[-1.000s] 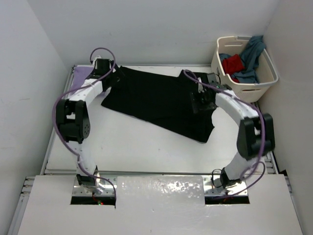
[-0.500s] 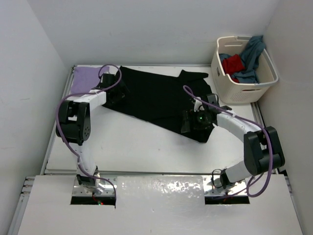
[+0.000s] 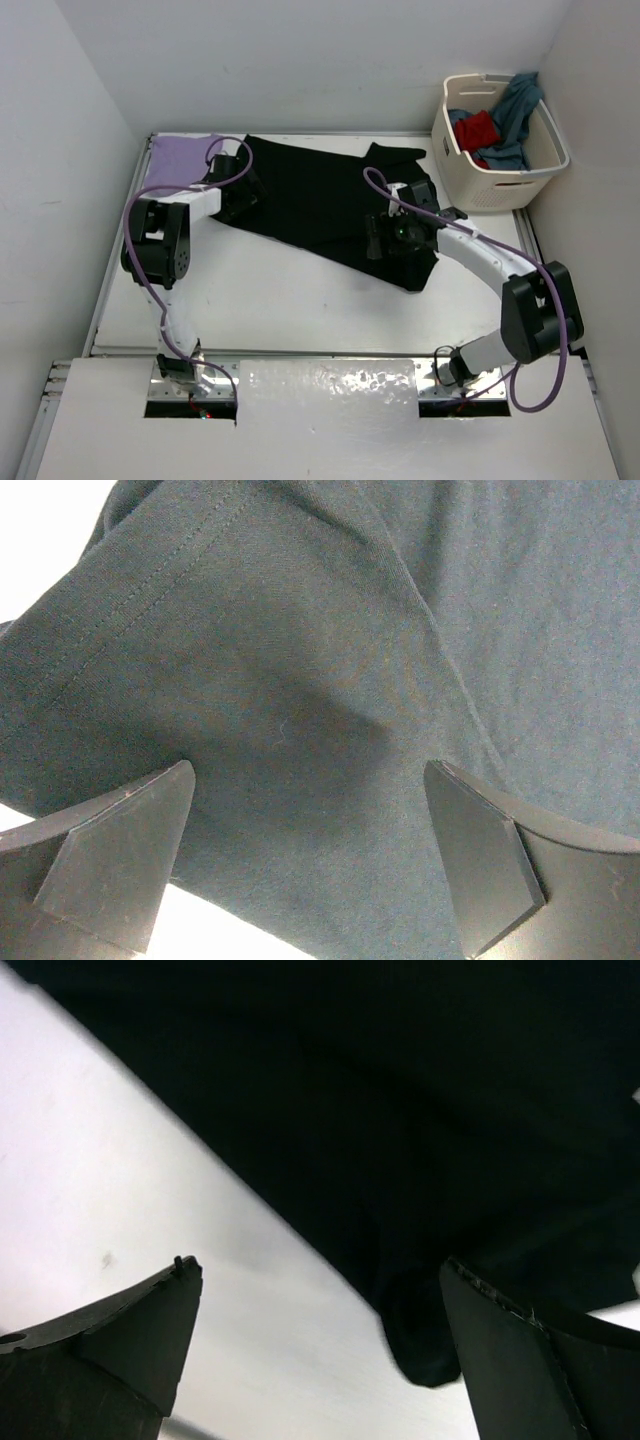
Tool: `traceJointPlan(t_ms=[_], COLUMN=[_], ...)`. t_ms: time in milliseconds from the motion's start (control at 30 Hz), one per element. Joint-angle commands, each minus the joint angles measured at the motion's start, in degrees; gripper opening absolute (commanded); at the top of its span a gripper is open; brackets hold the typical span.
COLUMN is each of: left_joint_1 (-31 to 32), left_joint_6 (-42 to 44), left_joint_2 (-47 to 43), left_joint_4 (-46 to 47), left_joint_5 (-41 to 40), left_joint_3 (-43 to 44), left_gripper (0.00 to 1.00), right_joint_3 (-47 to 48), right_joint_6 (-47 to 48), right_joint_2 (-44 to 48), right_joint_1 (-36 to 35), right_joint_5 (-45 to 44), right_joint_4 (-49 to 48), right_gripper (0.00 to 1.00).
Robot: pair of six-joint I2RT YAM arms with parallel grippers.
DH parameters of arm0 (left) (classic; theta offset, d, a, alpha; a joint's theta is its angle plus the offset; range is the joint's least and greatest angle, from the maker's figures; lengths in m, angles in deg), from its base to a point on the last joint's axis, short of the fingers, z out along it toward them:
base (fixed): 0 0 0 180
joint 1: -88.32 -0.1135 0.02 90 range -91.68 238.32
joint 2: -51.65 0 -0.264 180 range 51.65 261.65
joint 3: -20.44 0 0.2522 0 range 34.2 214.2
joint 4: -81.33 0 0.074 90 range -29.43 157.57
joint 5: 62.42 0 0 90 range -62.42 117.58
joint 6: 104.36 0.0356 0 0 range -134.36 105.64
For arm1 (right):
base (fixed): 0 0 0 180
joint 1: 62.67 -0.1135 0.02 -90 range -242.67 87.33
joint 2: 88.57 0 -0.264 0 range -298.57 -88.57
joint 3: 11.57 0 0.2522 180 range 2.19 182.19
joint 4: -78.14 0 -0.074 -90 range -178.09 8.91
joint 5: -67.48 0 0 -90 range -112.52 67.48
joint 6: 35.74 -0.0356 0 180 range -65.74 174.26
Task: Fold and stack the t-shirts
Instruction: Fold the flattened tshirt in 1/3 of the way
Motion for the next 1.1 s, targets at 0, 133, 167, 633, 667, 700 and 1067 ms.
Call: traceJointPlan(t_ms=[0, 133, 167, 633, 667, 700, 1067], left_joint_1=[0.38, 0.29, 0.29, 0.29, 0.29, 0.29, 0.29], left_joint_6=[0.26, 0.52, 0.52, 1.66, 1.66, 1.66, 2.01], left_joint_2=[0.33, 0.94, 1.11, 1.47, 1.47, 1.47, 1.64], left_joint_4=[0.62, 0.27, 0.18, -1.23, -1.4, -1.32, -1.58], left_joint_5=[-1.17, -1.69, -1.78, -3.8, -3.8, -3.8, -3.98], left_joint_3=[0.44, 1.05, 0.97, 0.97, 1.05, 1.05, 1.23], left_gripper=[1.0, 1.0, 1.0, 1.0, 1.0, 1.0, 1.0], right_joint_3=[2.12, -0.17, -0.09, 7.82, 7.91, 7.74, 8.44], right_joint_6=[-1.09, -3.35, -4.59, -9.44, -9.44, -9.44, -9.7], right_joint_2=[2.44, 3.67, 3.24, -9.07, -9.94, -10.3, -15.14], right_joint_1=[0.27, 0.45, 0.62, 8.09, 8.44, 8.62, 10.03], right_joint_5=[-10.58, -5.56, -10.18, -23.76, -23.85, -23.94, -20.78], right_joint_4=[3.66, 0.67, 1.45, 4.27, 3.92, 3.4, -2.05], right_gripper=[0.99, 0.99, 0.99, 0.62, 0.61, 0.59, 0.41])
